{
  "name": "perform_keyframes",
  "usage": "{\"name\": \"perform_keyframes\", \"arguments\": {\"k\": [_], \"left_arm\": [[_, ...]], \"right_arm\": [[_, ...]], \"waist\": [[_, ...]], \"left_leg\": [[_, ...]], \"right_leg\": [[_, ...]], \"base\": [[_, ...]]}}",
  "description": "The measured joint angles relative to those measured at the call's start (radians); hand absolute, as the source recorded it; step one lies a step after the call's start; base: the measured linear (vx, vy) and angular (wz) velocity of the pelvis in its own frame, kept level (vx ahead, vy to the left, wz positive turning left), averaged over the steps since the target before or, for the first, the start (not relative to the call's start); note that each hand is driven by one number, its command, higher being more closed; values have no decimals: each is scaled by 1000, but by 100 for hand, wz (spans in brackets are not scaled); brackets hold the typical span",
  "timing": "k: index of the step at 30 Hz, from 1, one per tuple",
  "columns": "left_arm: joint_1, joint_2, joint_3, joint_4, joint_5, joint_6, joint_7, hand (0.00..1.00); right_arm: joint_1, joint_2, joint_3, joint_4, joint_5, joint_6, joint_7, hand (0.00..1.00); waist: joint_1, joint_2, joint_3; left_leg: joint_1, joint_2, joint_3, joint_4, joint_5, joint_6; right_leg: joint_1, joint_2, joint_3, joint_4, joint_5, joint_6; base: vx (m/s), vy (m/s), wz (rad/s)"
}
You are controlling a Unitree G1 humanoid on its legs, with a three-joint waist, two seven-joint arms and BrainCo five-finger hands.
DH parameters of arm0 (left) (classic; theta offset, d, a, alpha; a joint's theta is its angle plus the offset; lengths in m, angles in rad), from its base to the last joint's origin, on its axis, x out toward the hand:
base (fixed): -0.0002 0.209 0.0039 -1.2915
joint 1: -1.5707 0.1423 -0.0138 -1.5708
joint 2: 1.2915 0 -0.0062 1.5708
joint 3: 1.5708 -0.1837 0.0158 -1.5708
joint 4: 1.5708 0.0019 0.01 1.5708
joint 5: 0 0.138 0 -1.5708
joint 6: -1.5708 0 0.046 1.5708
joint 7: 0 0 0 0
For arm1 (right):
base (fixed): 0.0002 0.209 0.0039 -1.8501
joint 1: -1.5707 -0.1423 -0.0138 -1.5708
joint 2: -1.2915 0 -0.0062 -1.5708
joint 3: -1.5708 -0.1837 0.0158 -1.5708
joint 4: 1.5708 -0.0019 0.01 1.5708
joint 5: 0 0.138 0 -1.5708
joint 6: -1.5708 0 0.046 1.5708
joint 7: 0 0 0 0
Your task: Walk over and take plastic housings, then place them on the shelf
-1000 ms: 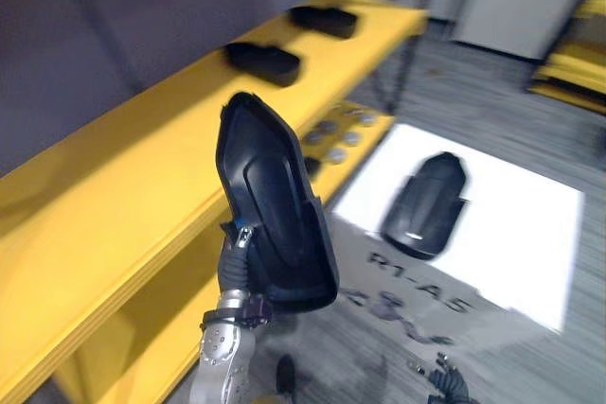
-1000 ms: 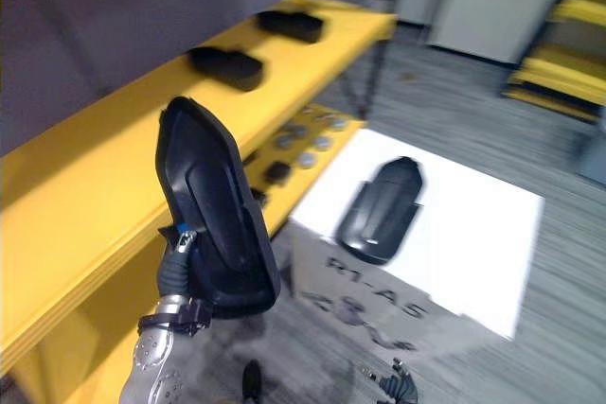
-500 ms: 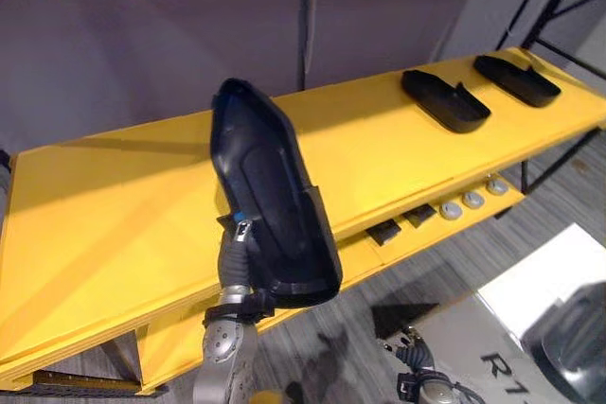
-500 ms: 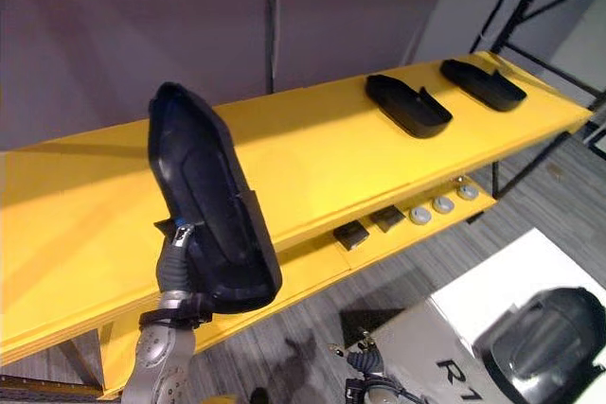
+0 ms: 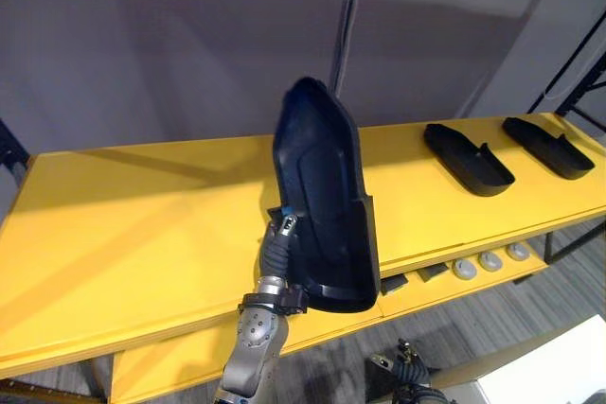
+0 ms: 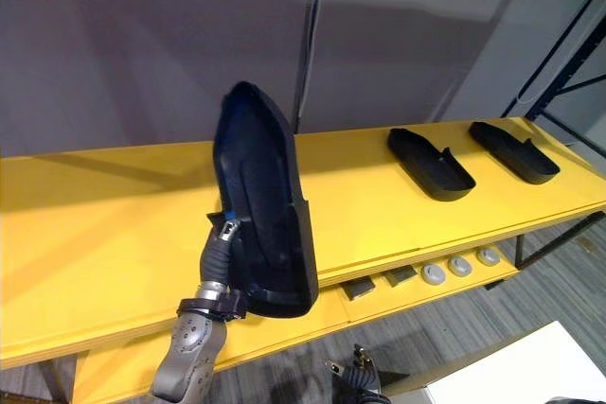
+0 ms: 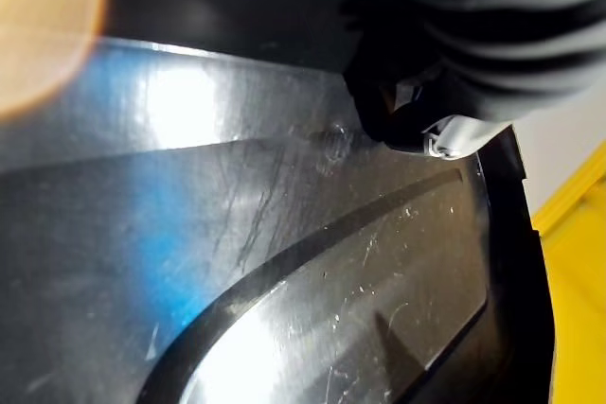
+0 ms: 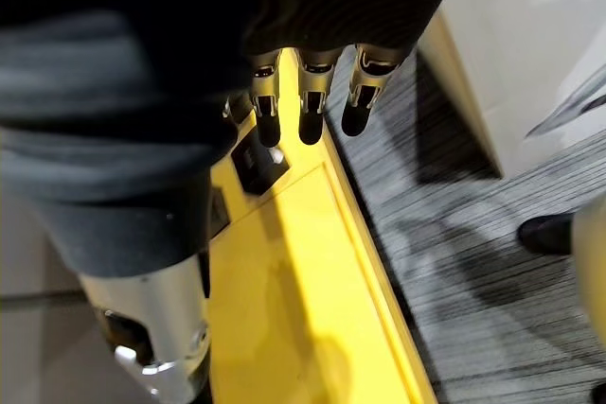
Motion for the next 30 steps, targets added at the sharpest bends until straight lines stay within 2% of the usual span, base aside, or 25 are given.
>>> {"name": "perform_keyframes", "arguments": {"k": [3, 9, 14, 19, 28, 30], "left_arm": [[-4, 1, -5, 20, 30, 5, 22, 100], [-54, 0, 18, 195, 38, 27, 76, 100], [-163, 7, 30, 342, 77, 47, 140, 100], [-337, 8, 101, 525, 76, 61, 210, 100], [-519, 24, 187, 684, 72, 98, 283, 100], [-564, 28, 215, 711, 71, 106, 300, 100]], "right_arm": [[19, -1, -1, 25, 0, 0, 0, 0], [-8, -4, -13, 107, 0, 2, 0, 0], [-36, -10, -15, 148, 0, 3, -1, 0], [-38, -32, -13, 157, 0, 3, -3, 0], [-36, -85, 5, 157, -4, 4, -3, 0], [-34, -87, 4, 157, -4, 4, -4, 0]], "waist": [[0, 5, -9], [-8, 22, -19], [-34, 30, -19], [-83, 35, -17], [-141, 38, 0], [-149, 41, 4]], "left_leg": [[5, 6, 0, -21, 8, -3], [30, -7, -2, -101, 60, 12], [29, -11, -5, -120, 86, 20], [28, -12, -8, -178, 131, 19], [31, -2, 2, -226, 156, 5], [33, 0, 7, -237, 160, 3]], "right_leg": [[8, 8, -1, -28, 10, -8], [43, 2, 0, -129, 72, -1], [48, 0, 1, -162, 105, -4], [40, 4, 2, -203, 147, -17], [32, 18, 13, -225, 159, -10], [25, 21, 16, -224, 168, -23]], "base": [[42, -45, -3], [-35, 8, 0], [-109, -6, 1], [-135, -44, 0], [-26, -21, -3], [71, 0, -8]]}}
